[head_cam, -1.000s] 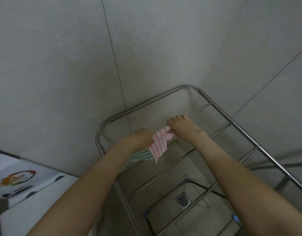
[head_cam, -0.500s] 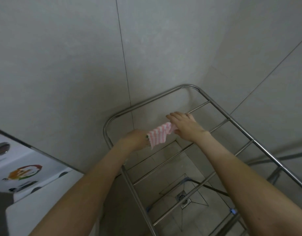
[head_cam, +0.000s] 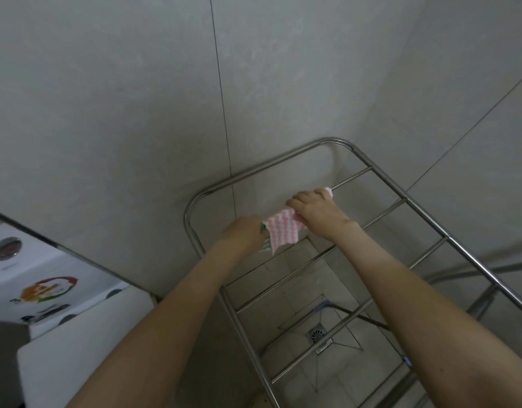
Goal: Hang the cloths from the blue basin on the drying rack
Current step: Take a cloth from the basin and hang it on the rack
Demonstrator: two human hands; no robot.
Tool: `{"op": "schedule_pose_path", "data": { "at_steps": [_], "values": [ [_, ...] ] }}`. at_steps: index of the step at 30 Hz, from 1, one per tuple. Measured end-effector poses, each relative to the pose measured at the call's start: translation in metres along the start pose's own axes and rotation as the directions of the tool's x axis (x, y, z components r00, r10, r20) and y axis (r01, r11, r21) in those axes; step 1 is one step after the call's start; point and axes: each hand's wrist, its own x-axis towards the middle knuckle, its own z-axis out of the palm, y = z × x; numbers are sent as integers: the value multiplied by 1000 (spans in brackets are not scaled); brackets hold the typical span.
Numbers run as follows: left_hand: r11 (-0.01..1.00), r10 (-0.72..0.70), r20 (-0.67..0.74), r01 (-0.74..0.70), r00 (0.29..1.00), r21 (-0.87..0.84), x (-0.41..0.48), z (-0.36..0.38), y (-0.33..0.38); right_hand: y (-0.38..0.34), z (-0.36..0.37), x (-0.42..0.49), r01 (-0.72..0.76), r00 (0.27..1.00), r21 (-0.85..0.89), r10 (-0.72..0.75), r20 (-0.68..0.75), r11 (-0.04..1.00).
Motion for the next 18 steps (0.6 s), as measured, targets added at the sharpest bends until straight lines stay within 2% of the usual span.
{"op": "schedule_pose_path", "data": {
  "at_steps": [7,11,14,18],
  "values": [
    [998,-21,-23,20,1000,-59,-20,-26,-2,-13,-32,-9,-15,997,85,8,83,996],
    [996,-59,-135,50,989,-70,-48,-39,0,-36,-62,-20,-49,995,196,31,94,979],
    [994,-109,-210,100,972,-55,-90,-44,0,-66,-82,-37,0,998,277,-19,64,961],
    [983,-184,-297,169,937,-76,-160,-41,-10,-110,-100,-60,87,994,289,-104,44,953]
  ]
}}
